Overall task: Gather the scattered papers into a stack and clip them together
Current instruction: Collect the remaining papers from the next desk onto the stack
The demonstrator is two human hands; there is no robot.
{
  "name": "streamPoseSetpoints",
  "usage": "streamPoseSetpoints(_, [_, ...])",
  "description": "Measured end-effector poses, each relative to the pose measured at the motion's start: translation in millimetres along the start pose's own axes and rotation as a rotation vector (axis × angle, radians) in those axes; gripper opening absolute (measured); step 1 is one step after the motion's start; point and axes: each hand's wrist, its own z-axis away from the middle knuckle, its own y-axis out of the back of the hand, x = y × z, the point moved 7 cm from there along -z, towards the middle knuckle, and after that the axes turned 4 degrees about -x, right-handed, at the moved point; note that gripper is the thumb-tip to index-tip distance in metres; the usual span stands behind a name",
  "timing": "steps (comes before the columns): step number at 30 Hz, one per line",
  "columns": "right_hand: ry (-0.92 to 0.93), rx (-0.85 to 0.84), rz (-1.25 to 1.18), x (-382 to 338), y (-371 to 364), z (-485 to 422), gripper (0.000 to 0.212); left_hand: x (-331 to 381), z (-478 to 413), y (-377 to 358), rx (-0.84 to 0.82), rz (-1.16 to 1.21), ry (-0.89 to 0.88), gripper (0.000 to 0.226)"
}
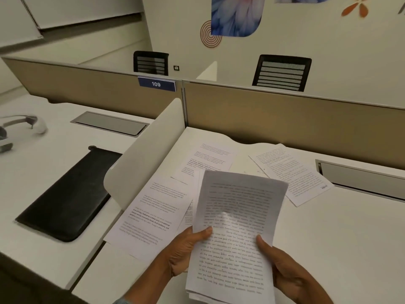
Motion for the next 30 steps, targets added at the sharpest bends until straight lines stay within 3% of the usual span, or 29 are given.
streamPoseSetpoints(3, [0.035,-0.035,-0.092,2.0,-7.5,-3.4,0.039,4.6,1.1,7.4,0.014,-0.039,0.009,0.037])
streamPoseSetpoints(7, [0.182,0.177,0.109,-6.5,-6.3,-13.3,0.07,-0.2,-4.1,39.9,0.16,-0.173,0.056,0.049])
streamPoseSetpoints(11, [0.286,0.326,0.262,-5.8,-14.9,-18.9,0.033,-22.9,-7.1,66.1,0.244,-0.227,0.141,0.045])
streamPoseSetpoints(14, [0.31,0.388,0.349,-0.6,-22.9,-21.3,0.028,-34.0,-9.9,77.9,0.281,-0.327,0.185,0.046])
streamPoseSetpoints(18, [0.287,0.626,0.518,4.9,-24.2,-23.1,0.046,-34.2,-17.7,83.3,0.295,-0.413,0.207,0.047])
streamPoseSetpoints(20, [0.441,0.774,0.583,-7.0,-39.0,-12.3,0.057,-34.9,-19.5,83.4,0.291,-0.412,0.221,0.046])
streamPoseSetpoints(23, [0.638,0.671,0.487,-28.8,-88.5,-9.0,0.045,-35.9,-20.5,78.4,0.269,-0.385,0.243,0.041])
streamPoseSetpoints(26, [0.536,0.439,0.338,-39.9,-141.1,-32.1,0.033,-36.9,-20.6,72.0,0.24,-0.37,0.305,0.03])
streamPoseSetpoints(30, [0.354,0.198,0.134,-39.2,-195.4,-77.7,0.034,-32.9,-19.9,72.9,0.252,-0.456,0.368,0.028])
